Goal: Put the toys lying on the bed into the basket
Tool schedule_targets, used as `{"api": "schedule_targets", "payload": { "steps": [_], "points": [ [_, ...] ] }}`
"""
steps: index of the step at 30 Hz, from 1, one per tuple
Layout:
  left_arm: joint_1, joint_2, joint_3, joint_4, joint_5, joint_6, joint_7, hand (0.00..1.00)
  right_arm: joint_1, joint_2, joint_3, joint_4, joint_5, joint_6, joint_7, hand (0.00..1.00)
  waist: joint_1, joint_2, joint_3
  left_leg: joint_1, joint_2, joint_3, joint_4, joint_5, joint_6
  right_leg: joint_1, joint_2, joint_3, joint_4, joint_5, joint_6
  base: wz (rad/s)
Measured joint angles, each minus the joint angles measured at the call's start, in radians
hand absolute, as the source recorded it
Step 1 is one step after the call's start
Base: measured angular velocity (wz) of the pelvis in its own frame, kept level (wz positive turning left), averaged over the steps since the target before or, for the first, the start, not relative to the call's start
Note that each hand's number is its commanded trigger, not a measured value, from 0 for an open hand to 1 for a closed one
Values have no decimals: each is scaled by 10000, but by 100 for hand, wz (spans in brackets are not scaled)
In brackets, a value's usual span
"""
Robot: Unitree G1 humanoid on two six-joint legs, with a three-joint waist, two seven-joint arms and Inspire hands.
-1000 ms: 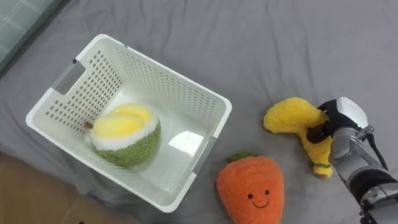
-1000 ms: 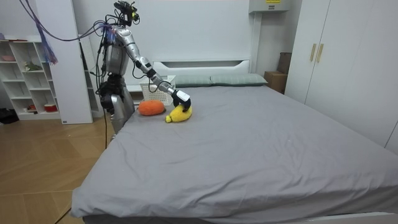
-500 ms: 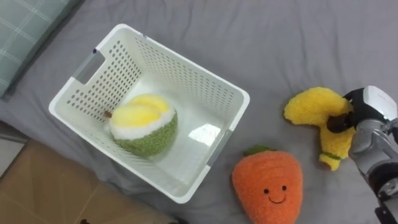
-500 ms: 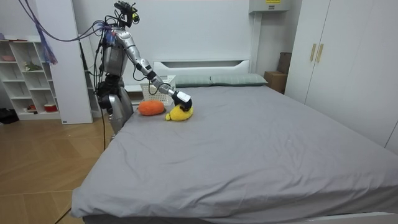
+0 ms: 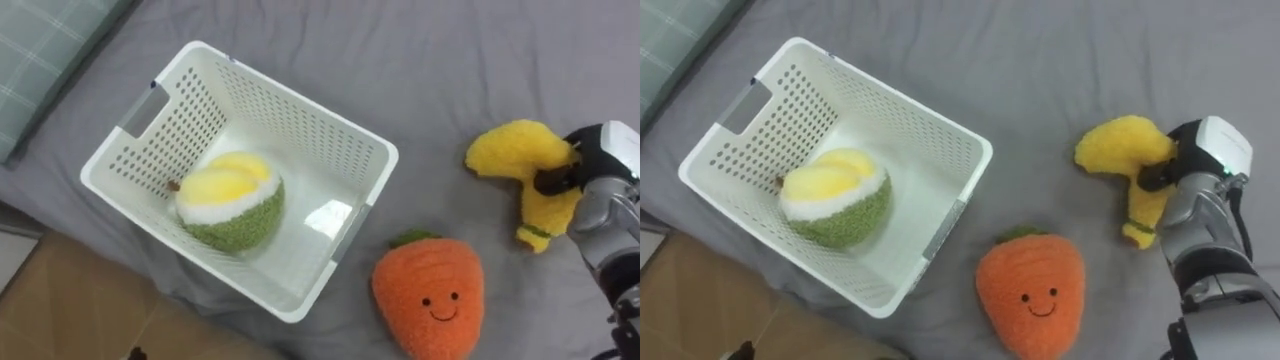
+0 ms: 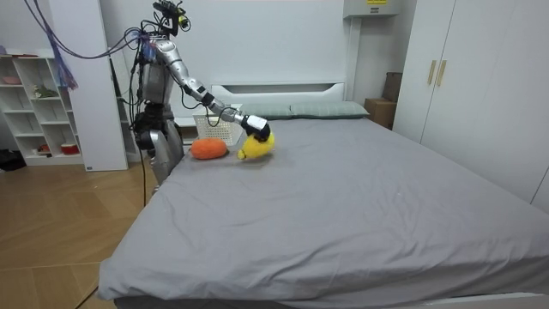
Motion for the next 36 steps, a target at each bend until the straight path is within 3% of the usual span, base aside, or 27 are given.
{"api": "schedule_targets", "payload": {
  "steps": [4,7,10,13,18,22,26,33,36],
  "points": [
    [106,95,10,-110,-136,-116,0,0,314,17,29,-1248,218,81,141,100,-273,-275,-194,1006,10,174,-275,-3,0,964,23,56,-216,-35,57,-7],
    [437,-36,302,-418,-48,-119,2,0,798,30,24,-2632,136,400,447,100,-419,-423,-289,1633,19,255,-524,-8,4,1426,34,198,-236,-87,120,-9],
    [751,-98,690,-490,-35,-116,28,0,1465,34,-41,-4200,112,466,595,100,-512,-479,-342,2086,54,331,-627,-87,54,1834,151,309,-334,-96,117,-14],
    [1111,-105,886,-501,-39,-92,41,0,1856,56,-93,-5049,41,487,975,100,-695,-472,-346,2505,33,315,-613,-119,68,2291,158,335,-367,-108,136,1],
    [1367,-125,1119,-680,6,-78,35,0,2268,63,-213,-6336,-151,512,1334,100,-671,-435,-353,2747,25,342,-607,-120,72,2515,175,463,-372,-118,152,-2],
    [1398,-249,1110,-680,-33,-75,32,0,2774,105,-210,-7600,-518,504,1677,100,-669,-244,-309,2969,-4,335,-631,-173,103,2773,184,538,-456,-153,206,-1],
    [1408,-373,1304,-716,-18,13,23,0,2964,522,-194,-8901,-966,834,2104,100,-659,-190,-332,3057,10,483,-788,-190,110,2765,189,614,-470,-170,230,-7],
    [1286,-404,1445,-770,176,45,30,0,2954,547,-152,-9978,-973,920,2452,100,-414,-196,-332,3167,19,508,-823,-255,142,2810,176,634,-479,-164,249,-2],
    [1319,-438,1476,-735,287,45,19,0,2956,969,-135,-10393,-1434,961,2823,100,-418,-192,-327,3177,20,511,-823,-259,143,2808,174,645,-471,-163,251,-2]
  ]
}}
